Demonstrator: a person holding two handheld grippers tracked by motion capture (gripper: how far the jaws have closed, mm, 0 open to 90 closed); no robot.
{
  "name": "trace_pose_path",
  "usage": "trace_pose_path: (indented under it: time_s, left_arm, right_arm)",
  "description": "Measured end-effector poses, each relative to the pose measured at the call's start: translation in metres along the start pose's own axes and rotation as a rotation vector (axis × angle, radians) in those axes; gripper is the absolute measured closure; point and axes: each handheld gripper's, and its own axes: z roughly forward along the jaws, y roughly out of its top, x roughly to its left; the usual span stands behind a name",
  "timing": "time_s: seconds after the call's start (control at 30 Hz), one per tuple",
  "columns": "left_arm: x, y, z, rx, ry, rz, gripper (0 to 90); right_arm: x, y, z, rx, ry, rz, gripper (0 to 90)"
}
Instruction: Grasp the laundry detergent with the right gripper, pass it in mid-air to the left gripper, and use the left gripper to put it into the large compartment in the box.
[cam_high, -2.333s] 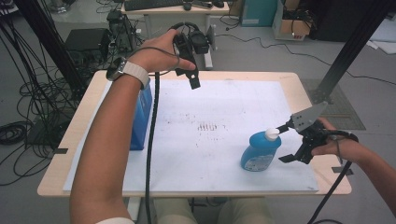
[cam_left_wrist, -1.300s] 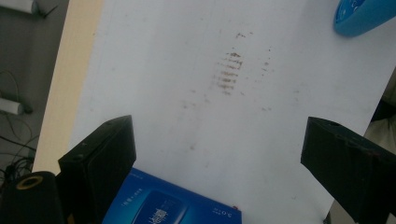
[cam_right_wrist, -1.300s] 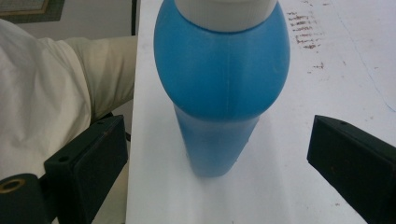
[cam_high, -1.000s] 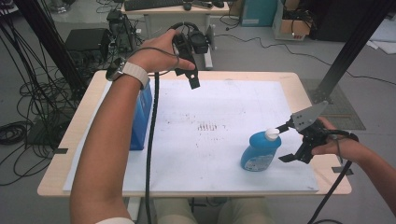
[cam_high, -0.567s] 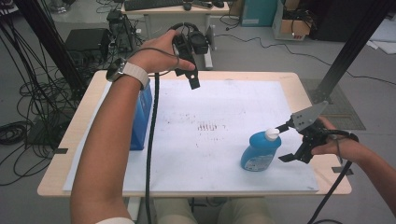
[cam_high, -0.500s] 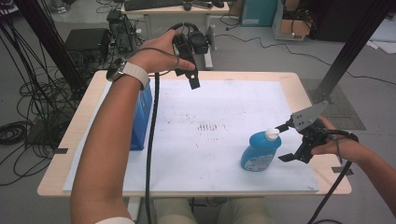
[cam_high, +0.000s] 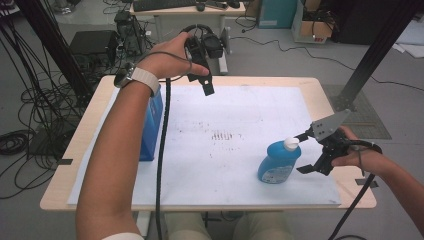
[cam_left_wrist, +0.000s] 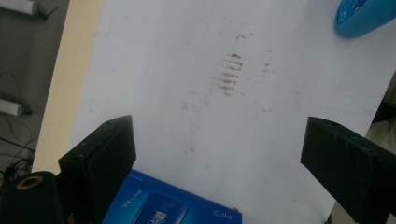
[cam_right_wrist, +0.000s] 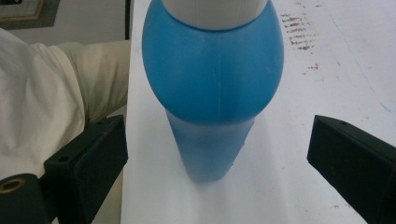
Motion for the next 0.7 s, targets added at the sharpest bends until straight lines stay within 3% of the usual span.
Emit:
trace_pose_path:
  time_s: [0.1, 0.13, 0.2, 0.23, 0.27, 0.4, 0.47, 0.5, 0.7]
  left_arm:
    - [0.0003, 0.0007, -0.0005, 0.009, -0.001, 0.001, 10.6]
    - [0.0001, 0.0013, -0.0011, 0.022, -0.001, 0.000, 10.6]
    - [-0.0001, 0.0014, -0.0017, 0.028, 0.000, -0.002, 10.6]
    - [-0.0003, 0.0006, 0.0001, 0.003, -0.002, -0.005, 10.6]
    - [-0.0002, 0.0014, -0.0016, 0.026, 0.002, -0.002, 10.6]
    - [0.0001, 0.0015, -0.0017, 0.028, 0.000, -0.001, 10.6]
    - [0.0006, 0.0012, -0.0012, 0.023, -0.003, -0.001, 10.6]
    - [0.0004, 0.0005, 0.0007, 0.002, -0.001, -0.008, 10.6]
    - [0.0006, 0.0013, 0.0013, -0.001, -0.002, 0.001, 10.6]
  right_arm:
    - [0.0001, 0.0000, 0.0008, -0.001, 0.001, 0.002, 4.8]
    - [-0.0034, -0.0009, 0.0013, 0.009, 0.001, -0.047, 4.8]
    - [-0.0037, -0.0009, 0.0018, 0.008, 0.001, -0.049, 4.8]
    - [-0.0038, -0.0012, 0.0026, 0.007, 0.000, -0.047, 4.8]
    - [-0.0039, -0.0014, 0.0028, 0.008, -0.001, -0.046, 4.8]
    - [-0.0023, -0.0016, 0.0040, -0.003, 0.000, -0.018, 4.7]
    - [-0.0043, -0.0026, 0.0049, 0.004, -0.001, -0.045, 4.7]
    - [-0.0057, -0.0018, 0.0041, 0.039, 0.015, -0.057, 4.7]
    - [-0.0058, -0.0022, 0.0071, 0.025, 0.009, -0.051, 4.7]
